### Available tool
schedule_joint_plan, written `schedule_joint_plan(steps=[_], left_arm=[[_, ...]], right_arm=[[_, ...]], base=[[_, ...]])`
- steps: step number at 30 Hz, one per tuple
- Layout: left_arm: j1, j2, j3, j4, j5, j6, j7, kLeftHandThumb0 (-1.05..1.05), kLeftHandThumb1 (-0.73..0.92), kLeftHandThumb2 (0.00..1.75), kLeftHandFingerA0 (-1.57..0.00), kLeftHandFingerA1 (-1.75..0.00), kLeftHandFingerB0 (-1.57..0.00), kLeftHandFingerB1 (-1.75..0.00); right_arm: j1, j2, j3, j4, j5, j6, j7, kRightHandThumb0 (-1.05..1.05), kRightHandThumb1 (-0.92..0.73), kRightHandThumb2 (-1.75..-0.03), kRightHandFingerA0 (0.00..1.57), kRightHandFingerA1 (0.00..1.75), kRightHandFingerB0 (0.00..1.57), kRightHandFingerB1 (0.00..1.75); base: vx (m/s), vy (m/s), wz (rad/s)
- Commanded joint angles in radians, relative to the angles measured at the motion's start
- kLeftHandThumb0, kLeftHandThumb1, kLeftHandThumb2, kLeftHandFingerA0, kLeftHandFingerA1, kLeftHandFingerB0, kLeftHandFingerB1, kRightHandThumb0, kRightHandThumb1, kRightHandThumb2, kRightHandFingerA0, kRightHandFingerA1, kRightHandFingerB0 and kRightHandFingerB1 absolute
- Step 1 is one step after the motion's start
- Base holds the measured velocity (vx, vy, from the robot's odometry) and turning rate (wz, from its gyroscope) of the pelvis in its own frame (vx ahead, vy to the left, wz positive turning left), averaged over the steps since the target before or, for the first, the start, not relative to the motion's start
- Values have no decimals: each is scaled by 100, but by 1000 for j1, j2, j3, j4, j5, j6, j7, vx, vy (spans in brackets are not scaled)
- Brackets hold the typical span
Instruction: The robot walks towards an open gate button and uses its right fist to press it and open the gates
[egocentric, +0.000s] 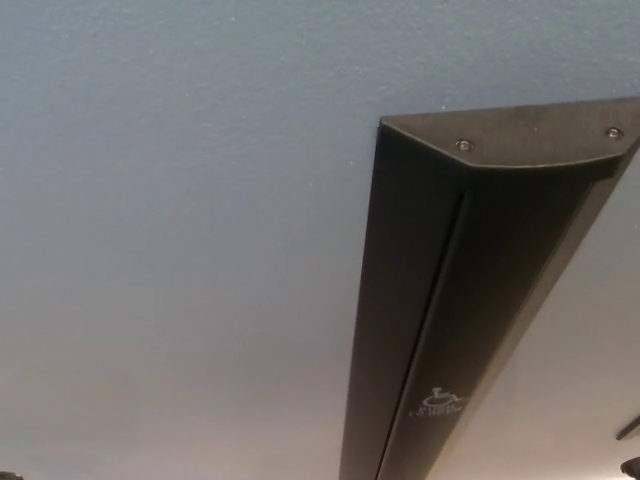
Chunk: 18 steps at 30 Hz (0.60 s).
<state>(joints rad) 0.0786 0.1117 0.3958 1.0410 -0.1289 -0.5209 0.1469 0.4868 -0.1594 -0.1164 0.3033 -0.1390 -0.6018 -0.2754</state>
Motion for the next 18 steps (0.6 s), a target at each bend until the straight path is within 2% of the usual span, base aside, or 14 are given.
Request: schedule_joint_plan(steps=[1,5,6,13,15,18], left_arm=[[4,22,22,0,-30,-56,-19,-3,40,137,-106,-150,-104,-126],[-2,18,29,-5,-33,-43,-16,-4,42,135,-105,-150,-103,-125],[-1,11,29,-4,-32,-46,-13,-4,44,131,-104,-149,-102,-123],[1,5,26,-21,-32,-43,-10,-3,42,135,-103,-151,-102,-126],[-18,12,35,-5,-39,-49,-10,-3,41,137,-106,-148,-103,-126],[-24,16,38,2,-38,-51,-10,-3,41,137,-106,-148,-103,-126]], right_arm=[[99,1,12,-155,17,-2,66,-12,-64,-84,94,125,97,86],[150,5,22,-242,16,6,85,-12,-64,-84,94,126,96,86],[205,-12,36,-305,11,-37,112,-9,-65,-81,94,122,96,86],[285,-33,48,-417,-12,-54,151,-10,-67,-79,93,122,94,85],[333,-65,60,-517,-86,-95,180,-11,-63,-85,90,128,91,90],[351,-79,66,-564,-123,-102,188,-11,-63,-85,90,128,91,90]], base=[[0,0,0],[0,0,0],[0,0,0],[0,0,0],[0,0,0],[0,0,0]])
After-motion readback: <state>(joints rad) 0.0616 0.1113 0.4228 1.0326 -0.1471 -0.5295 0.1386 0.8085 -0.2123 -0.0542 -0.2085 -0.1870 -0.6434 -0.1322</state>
